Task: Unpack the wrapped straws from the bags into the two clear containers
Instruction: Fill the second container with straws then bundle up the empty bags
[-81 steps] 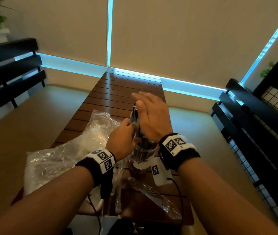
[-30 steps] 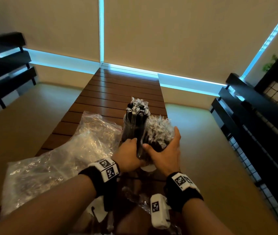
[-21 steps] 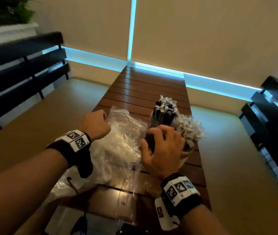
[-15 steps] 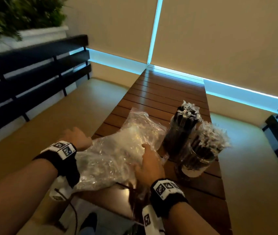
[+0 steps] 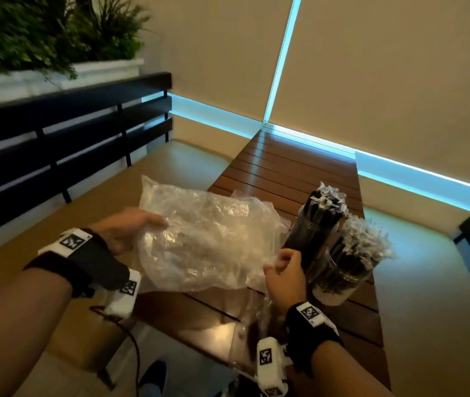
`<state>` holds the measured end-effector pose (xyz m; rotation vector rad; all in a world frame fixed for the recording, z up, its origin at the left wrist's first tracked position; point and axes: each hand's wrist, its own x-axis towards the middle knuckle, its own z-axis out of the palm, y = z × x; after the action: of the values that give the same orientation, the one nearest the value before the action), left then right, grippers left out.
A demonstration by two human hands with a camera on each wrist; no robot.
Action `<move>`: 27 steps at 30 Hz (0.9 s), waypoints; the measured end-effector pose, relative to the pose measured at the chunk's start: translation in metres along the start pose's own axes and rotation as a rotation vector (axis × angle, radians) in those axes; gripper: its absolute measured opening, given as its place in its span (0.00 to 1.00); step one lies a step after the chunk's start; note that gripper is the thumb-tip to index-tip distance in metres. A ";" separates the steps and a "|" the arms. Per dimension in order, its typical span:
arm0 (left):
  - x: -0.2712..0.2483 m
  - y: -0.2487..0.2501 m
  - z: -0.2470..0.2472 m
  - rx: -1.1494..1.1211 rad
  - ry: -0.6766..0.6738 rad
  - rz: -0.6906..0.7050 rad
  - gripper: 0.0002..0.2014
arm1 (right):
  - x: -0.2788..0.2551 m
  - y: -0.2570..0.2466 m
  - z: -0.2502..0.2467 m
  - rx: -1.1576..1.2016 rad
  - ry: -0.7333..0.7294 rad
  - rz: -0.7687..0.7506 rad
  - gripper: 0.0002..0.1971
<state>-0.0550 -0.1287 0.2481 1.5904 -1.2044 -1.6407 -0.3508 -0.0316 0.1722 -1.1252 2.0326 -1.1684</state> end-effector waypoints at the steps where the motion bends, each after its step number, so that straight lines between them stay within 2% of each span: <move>1: -0.013 0.019 0.002 0.030 0.023 0.112 0.22 | 0.000 -0.005 -0.004 -0.026 0.057 -0.065 0.22; 3: -0.038 0.058 0.007 0.224 0.194 0.352 0.21 | -0.003 -0.023 -0.008 -0.062 0.169 -0.239 0.28; 6: -0.077 0.101 0.025 0.769 0.584 0.779 0.10 | -0.013 -0.066 -0.012 -0.023 0.314 -0.559 0.34; 8: -0.095 0.108 0.044 1.036 0.693 0.993 0.11 | -0.020 -0.095 -0.018 0.039 0.400 -0.763 0.38; 9: -0.099 0.103 0.054 1.132 0.698 1.021 0.13 | -0.024 -0.106 -0.021 0.032 0.431 -0.860 0.39; 11: -0.089 0.070 0.075 1.324 0.611 0.991 0.15 | -0.032 -0.115 -0.023 -0.099 0.440 -1.031 0.43; 12: -0.079 0.048 0.084 1.394 0.539 0.949 0.14 | -0.035 -0.112 -0.020 -0.226 0.390 -1.098 0.44; 14: -0.056 0.002 0.098 1.450 0.384 0.845 0.14 | -0.040 -0.091 -0.009 -0.544 0.165 -1.161 0.44; 15: -0.045 -0.020 0.103 1.473 0.280 0.768 0.17 | -0.041 -0.076 0.000 -0.698 0.005 -1.132 0.41; 17: -0.027 -0.054 0.112 1.537 0.065 0.611 0.22 | -0.043 -0.046 0.016 -0.891 -0.315 -0.964 0.36; 19: -0.016 -0.075 0.119 1.570 -0.119 0.500 0.24 | -0.043 -0.019 0.029 -0.910 -0.482 -0.783 0.33; 21: -0.010 -0.085 0.121 1.553 -0.286 0.428 0.20 | -0.041 0.001 0.038 -0.895 -0.556 -0.659 0.25; 23: -0.004 -0.091 0.118 1.436 -0.411 0.381 0.14 | -0.037 0.019 0.043 -0.897 -0.601 -0.569 0.17; 25: 0.004 -0.097 0.112 1.265 -0.470 0.359 0.12 | -0.033 0.031 0.046 -0.860 -0.615 -0.493 0.11; 27: 0.015 -0.106 0.103 1.166 -0.449 0.351 0.14 | -0.028 0.039 0.048 -0.768 -0.611 -0.428 0.07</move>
<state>-0.1364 -0.0717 0.1380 1.4075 -2.8223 -1.0771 -0.3149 -0.0170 0.1162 -2.0483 1.7906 -0.0833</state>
